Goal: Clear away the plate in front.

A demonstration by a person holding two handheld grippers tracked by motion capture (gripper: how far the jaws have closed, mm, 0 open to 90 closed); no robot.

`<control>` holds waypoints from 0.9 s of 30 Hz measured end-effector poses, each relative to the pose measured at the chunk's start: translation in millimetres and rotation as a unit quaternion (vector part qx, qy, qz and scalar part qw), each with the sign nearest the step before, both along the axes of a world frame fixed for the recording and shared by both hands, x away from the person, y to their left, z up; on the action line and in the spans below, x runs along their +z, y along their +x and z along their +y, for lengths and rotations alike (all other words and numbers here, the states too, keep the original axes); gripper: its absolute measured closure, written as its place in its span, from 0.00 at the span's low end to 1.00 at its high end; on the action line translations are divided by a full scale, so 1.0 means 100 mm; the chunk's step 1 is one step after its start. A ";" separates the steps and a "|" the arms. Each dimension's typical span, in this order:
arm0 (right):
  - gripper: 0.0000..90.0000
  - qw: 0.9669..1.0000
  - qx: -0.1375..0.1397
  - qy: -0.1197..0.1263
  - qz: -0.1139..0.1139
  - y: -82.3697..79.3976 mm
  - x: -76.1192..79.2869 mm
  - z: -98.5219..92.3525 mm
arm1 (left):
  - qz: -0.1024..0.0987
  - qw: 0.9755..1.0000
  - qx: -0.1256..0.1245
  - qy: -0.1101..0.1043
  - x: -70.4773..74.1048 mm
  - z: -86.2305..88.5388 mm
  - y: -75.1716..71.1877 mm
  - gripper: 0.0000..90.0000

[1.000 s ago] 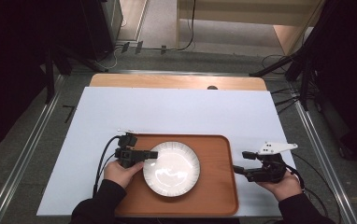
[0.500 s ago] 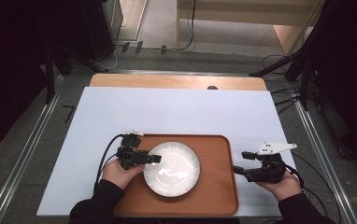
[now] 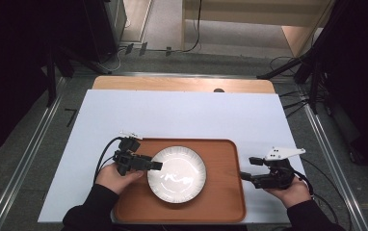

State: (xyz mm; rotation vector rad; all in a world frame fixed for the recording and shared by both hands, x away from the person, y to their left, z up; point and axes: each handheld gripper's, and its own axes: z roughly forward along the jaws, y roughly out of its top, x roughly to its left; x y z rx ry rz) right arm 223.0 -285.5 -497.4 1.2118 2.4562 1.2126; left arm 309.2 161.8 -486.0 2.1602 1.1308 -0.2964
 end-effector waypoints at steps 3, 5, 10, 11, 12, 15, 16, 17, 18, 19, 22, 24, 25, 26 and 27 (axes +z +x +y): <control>0.32 1.000 -0.001 0.000 0.002 0.00 0.00 0.00 | -0.002 1.000 -0.010 0.014 0.02 0.03 0.00 0.35; 0.32 1.000 0.000 -0.001 0.001 0.00 0.00 0.00 | -0.005 1.000 -0.012 0.017 0.04 0.07 0.00 0.35; 0.32 1.000 0.001 -0.001 0.002 -0.01 0.00 0.00 | -0.009 1.000 -0.014 0.009 0.10 0.19 0.00 0.33; 0.32 1.000 0.002 -0.002 0.002 -0.01 0.00 0.00 | -0.015 1.000 -0.014 0.016 0.12 0.22 0.00 0.33; 0.32 1.000 0.002 -0.003 0.002 -0.01 0.00 0.00 | -0.018 1.000 -0.012 0.019 0.13 0.24 -0.01 0.33; 0.32 1.000 0.002 -0.003 0.002 -0.01 -0.01 0.00 | -0.025 0.999 -0.019 0.024 0.16 0.33 -0.04 0.33; 0.32 1.000 0.002 -0.002 0.002 0.00 -0.01 0.00 | -0.024 0.999 -0.019 0.027 0.16 0.35 -0.04 0.33; 0.32 1.000 0.003 -0.003 0.002 0.00 -0.01 0.01 | -0.024 0.999 -0.020 0.029 0.17 0.38 -0.05 0.33; 0.32 1.000 0.003 -0.004 0.001 0.00 -0.01 0.01 | -0.028 0.999 -0.016 0.033 0.18 0.41 -0.06 0.33; 0.32 1.000 0.004 -0.004 0.001 0.00 -0.01 0.01 | -0.028 0.999 -0.016 0.034 0.18 0.44 -0.07 0.32; 0.32 1.000 0.003 -0.004 0.002 0.00 -0.01 0.01 | -0.028 0.999 -0.013 0.040 0.20 0.52 -0.08 0.32; 0.32 1.000 0.003 -0.004 0.002 0.00 -0.01 0.01 | -0.027 0.998 -0.009 0.047 0.21 0.57 -0.09 0.31; 0.32 1.000 0.004 -0.004 0.003 0.00 -0.01 0.01 | -0.023 0.998 -0.008 0.055 0.21 0.60 -0.09 0.31; 0.32 1.000 0.004 -0.003 0.002 0.00 -0.01 0.01 | -0.027 0.998 -0.006 0.061 0.21 0.61 -0.09 0.30; 0.32 1.000 0.005 -0.002 0.002 0.00 -0.01 0.01 | -0.030 0.997 -0.004 0.066 0.21 0.64 -0.09 0.30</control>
